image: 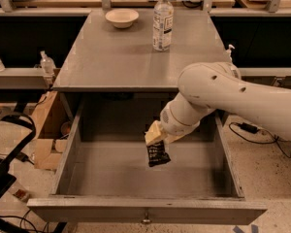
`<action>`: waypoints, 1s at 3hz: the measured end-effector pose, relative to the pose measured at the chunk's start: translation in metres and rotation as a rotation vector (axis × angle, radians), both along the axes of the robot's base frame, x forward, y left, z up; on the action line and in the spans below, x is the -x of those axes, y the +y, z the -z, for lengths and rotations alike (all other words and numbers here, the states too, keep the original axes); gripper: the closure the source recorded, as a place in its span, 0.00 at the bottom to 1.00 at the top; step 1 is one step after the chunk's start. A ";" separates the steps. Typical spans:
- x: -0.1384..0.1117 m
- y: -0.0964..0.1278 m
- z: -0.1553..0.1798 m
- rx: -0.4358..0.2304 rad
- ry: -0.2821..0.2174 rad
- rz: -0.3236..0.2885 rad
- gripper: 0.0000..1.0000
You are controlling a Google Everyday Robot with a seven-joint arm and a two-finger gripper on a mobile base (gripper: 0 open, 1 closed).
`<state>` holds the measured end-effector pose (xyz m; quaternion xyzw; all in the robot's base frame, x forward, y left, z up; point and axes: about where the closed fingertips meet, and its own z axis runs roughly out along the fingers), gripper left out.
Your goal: Place rxbar chocolate into top drawer
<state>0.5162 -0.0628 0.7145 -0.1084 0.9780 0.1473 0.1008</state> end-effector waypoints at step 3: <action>0.002 0.001 -0.002 0.003 -0.004 -0.004 0.11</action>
Offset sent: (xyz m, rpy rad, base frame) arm -0.0006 0.0003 0.0007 -0.0010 -0.0013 0.0011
